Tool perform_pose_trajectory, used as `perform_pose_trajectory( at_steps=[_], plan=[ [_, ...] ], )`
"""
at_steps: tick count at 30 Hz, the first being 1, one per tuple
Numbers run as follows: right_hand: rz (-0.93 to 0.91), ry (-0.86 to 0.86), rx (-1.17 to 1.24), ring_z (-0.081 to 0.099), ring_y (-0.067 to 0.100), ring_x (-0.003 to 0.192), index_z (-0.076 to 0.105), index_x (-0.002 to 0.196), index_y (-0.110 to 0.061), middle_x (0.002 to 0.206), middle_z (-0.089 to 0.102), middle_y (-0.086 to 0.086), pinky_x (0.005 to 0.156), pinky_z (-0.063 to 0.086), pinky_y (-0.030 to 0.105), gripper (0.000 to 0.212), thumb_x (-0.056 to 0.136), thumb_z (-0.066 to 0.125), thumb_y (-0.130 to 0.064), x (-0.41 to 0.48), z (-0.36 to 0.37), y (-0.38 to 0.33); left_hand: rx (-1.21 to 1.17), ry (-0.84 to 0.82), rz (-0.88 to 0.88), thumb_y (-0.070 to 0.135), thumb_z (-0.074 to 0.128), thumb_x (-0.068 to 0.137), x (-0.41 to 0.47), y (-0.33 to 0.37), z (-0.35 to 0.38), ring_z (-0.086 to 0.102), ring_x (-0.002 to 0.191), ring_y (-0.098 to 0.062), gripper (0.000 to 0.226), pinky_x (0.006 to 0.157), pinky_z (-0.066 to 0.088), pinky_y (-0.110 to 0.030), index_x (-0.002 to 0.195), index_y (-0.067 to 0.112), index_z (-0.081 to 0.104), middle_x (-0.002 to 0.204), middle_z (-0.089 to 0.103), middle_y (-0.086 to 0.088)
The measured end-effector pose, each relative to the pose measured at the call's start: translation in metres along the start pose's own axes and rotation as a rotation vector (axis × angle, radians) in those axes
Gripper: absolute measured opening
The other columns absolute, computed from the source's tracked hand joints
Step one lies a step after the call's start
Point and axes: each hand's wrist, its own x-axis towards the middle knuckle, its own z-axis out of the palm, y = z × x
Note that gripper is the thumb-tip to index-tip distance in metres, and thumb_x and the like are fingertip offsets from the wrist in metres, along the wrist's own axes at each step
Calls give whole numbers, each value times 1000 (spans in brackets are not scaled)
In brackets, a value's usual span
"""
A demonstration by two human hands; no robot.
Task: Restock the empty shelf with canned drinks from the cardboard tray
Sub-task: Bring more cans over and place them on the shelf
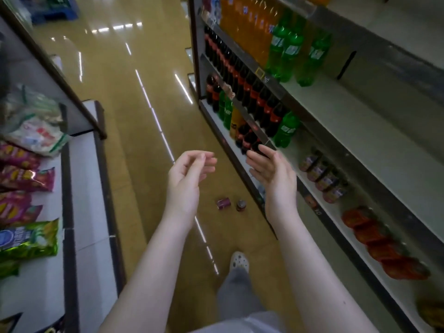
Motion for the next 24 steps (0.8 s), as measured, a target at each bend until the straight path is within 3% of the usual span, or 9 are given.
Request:
perform_pose_trajectory(
  at_steps=[6, 10, 16, 20, 24],
  plan=[
    [215, -30, 64, 68, 13, 95, 61, 111, -18, 102, 72, 1, 87, 53, 28, 28, 100, 36, -25, 113, 19, 23, 45, 14, -57, 18, 43, 96, 100, -12, 48, 66, 91, -20, 23, 83, 52, -30, 94, 13, 65, 93, 69, -6],
    [328, -20, 103, 68, 13, 93, 60, 109, -18, 100, 70, 1, 87, 53, 30, 30, 101, 32, -28, 160, 25, 54, 72, -39, -131, 17, 42, 97, 153, -33, 60, 65, 89, -20, 22, 78, 52, -27, 95, 12, 63, 94, 68, -7],
    [502, 178, 58, 67, 14, 93, 59, 114, -11, 103, 69, 6, 82, 53, 27, 30, 99, 37, -24, 231, 34, 138, 61, -59, -298, 19, 43, 97, 232, -124, 41, 64, 81, -13, 20, 68, 51, -16, 89, 18, 62, 90, 67, -4],
    [549, 315, 4, 67, 14, 89, 59, 110, -11, 96, 69, 4, 78, 55, 25, 25, 99, 40, -23, 261, 44, 196, -16, -66, -489, 25, 36, 99, 268, -184, 31, 63, 77, -16, 30, 70, 47, -25, 90, 13, 62, 84, 67, -4],
    [621, 448, 50, 67, 16, 89, 60, 106, -13, 99, 69, 6, 80, 54, 30, 21, 98, 42, -23, 288, 54, 268, 26, -164, -506, 28, 34, 99, 320, -247, 30, 62, 83, -16, 33, 76, 47, -29, 98, 11, 62, 91, 67, -3]
  ],
)
